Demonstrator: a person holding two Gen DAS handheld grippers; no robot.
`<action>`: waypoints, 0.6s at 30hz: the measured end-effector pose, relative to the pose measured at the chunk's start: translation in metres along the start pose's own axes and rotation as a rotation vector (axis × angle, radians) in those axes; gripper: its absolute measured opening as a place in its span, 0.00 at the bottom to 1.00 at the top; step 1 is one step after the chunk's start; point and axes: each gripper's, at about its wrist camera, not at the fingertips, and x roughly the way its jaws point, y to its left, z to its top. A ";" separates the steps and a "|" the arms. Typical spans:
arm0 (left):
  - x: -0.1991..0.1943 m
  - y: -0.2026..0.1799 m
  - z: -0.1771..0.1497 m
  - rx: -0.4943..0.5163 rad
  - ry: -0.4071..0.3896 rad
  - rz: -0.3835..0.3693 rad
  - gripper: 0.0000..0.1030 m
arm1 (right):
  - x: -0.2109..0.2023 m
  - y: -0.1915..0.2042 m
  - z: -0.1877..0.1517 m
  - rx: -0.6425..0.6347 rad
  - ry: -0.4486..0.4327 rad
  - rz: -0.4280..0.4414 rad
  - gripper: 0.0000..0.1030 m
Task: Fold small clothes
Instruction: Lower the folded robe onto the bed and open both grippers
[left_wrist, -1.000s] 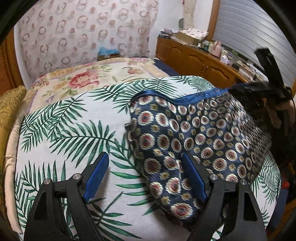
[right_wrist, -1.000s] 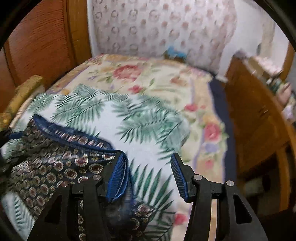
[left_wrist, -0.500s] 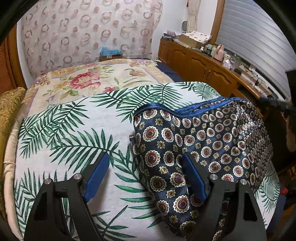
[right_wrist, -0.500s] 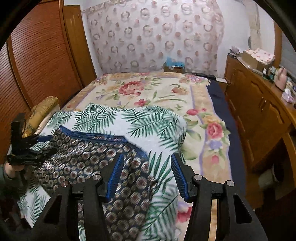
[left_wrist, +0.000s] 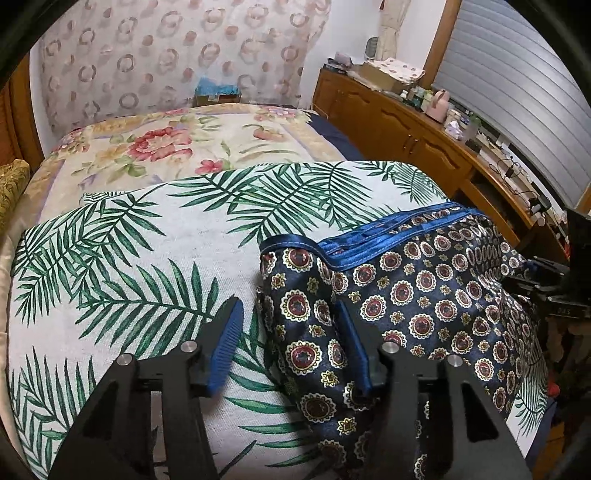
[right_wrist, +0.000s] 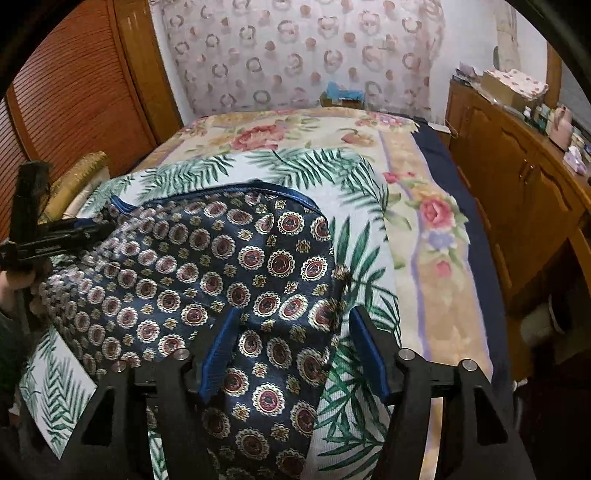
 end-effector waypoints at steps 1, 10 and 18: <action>0.000 -0.001 0.000 0.001 -0.001 0.002 0.52 | 0.008 0.000 0.006 0.014 0.003 0.005 0.66; -0.001 -0.001 -0.002 0.005 0.001 -0.005 0.52 | 0.022 0.008 0.012 0.034 -0.015 -0.010 0.71; -0.004 -0.005 -0.004 -0.006 0.002 -0.039 0.52 | 0.025 0.018 0.006 -0.005 -0.018 0.079 0.30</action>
